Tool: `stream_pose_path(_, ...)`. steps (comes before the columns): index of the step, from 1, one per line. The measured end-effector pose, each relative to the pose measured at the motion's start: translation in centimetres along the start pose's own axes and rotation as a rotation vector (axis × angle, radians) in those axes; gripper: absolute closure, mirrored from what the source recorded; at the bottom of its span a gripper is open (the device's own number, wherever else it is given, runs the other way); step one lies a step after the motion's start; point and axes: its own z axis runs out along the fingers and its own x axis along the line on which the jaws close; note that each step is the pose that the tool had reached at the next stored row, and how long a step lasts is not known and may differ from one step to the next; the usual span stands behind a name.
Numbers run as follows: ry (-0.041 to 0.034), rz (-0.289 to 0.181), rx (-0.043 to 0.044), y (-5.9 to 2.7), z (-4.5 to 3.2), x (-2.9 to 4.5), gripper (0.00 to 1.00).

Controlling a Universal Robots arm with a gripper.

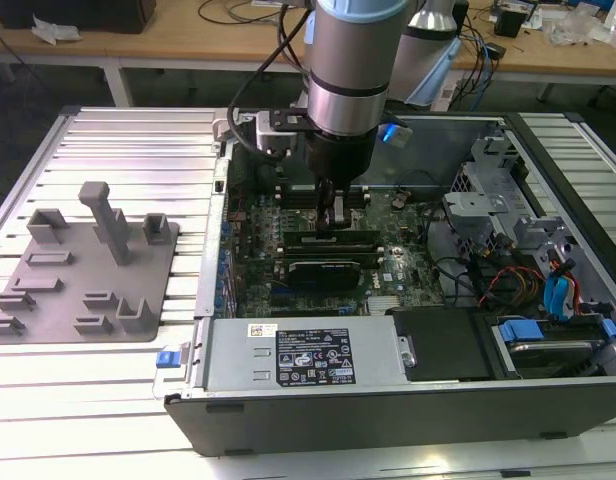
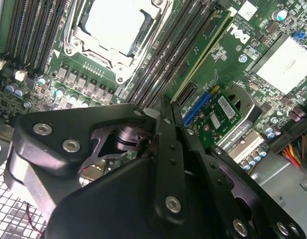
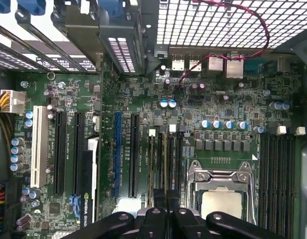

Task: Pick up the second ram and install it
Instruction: 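Insert the second ram into the second slot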

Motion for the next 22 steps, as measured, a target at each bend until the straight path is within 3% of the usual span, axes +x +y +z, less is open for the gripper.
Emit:
stream_pose_path(5, 0.0000, -0.001, 0.0124, 0.02, 0.30, -0.01, 0.91)
stream_pose_path(15, -0.0012, 0.037, 0.0127, -0.05, 1.73, -0.57, 0.91)
stream_pose_path(22, -0.0015, 0.037, 0.0128, -0.10, 1.81, -0.67, 0.91)
